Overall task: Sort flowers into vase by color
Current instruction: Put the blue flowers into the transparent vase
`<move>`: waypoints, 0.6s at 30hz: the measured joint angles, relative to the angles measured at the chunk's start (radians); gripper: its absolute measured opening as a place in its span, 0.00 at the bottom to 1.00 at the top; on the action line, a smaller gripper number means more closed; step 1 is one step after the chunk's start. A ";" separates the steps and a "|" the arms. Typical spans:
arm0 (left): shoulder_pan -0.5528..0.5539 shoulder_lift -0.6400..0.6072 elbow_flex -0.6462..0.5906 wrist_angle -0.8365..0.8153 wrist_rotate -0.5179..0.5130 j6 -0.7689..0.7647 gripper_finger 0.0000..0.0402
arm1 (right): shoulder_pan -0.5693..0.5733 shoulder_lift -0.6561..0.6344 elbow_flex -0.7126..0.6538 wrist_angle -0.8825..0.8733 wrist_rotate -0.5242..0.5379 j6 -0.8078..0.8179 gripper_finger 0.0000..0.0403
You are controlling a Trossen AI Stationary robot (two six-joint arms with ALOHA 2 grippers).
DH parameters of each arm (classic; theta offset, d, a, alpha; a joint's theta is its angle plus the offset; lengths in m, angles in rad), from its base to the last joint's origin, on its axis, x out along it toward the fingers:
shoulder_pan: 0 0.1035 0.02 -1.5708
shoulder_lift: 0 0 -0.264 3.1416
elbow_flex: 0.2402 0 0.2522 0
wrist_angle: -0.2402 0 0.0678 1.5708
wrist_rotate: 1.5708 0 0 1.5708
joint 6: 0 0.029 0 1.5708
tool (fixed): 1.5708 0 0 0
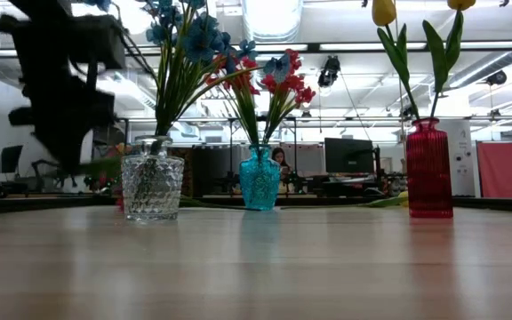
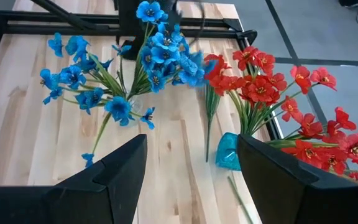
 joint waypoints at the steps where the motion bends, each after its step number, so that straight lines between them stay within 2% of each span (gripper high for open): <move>1: 0.000 -0.026 0.018 -0.024 -0.030 -0.003 0.02 | 0.001 0.000 0.000 -0.003 0.000 0.000 0.60; 10: -0.010 -0.221 0.168 -0.055 -0.208 0.104 0.01 | 0.001 0.002 -0.007 -0.002 0.000 0.015 0.60; 14: -0.022 -0.283 0.230 -0.050 -0.310 0.154 0.01 | 0.001 0.002 -0.016 -0.003 0.000 0.016 0.60; 18: -0.056 -0.330 0.259 -0.016 -0.370 0.199 0.01 | 0.001 0.002 -0.037 0.001 0.000 0.006 0.60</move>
